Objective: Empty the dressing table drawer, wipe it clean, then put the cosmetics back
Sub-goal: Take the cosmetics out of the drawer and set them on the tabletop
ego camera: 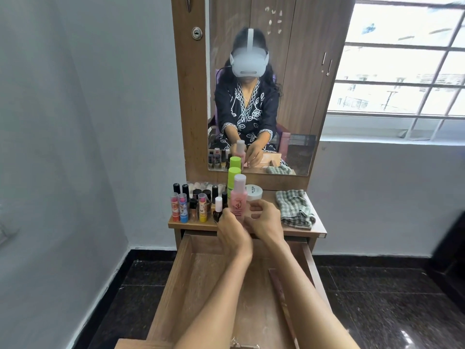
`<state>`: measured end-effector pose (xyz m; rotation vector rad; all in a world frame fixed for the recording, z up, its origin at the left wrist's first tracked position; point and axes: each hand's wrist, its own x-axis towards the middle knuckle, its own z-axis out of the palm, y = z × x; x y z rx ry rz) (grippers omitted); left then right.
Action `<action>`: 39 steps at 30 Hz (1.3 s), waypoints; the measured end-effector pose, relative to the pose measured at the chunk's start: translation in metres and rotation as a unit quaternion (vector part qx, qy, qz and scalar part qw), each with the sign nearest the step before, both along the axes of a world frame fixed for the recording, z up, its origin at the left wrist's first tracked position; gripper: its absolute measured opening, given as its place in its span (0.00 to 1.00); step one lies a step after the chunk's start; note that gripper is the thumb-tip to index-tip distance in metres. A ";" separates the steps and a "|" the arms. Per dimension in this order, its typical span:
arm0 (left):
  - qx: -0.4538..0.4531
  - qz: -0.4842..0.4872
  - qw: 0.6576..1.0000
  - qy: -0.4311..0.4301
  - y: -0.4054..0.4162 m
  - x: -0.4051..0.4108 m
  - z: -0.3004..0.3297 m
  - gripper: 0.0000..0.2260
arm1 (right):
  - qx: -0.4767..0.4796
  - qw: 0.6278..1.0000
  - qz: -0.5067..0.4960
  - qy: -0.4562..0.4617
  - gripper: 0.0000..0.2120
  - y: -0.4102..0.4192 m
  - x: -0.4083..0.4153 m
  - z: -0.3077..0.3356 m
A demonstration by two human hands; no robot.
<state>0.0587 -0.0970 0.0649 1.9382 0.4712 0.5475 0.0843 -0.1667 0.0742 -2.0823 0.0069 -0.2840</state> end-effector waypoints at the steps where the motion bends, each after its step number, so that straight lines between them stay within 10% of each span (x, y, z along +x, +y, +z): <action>1: 0.039 0.000 0.999 -0.016 0.000 -0.002 -0.002 0.08 | 0.011 1.000 -0.003 -0.003 0.20 -0.003 -0.005 0.002; 9: -0.033 -0.069 0.989 -0.129 -0.018 -0.052 -0.015 0.15 | 0.101 0.992 -0.070 -0.030 0.18 -0.054 -0.074 0.004; 19: -0.013 -0.308 0.930 0.199 -0.039 -0.089 -0.058 0.33 | -0.093 0.982 -0.124 0.106 0.19 -0.068 -0.136 -0.050; 39: -0.025 -0.381 0.862 0.334 -0.046 -0.095 -0.070 0.17 | -0.276 0.932 -0.109 0.208 0.10 -0.059 -0.149 -0.057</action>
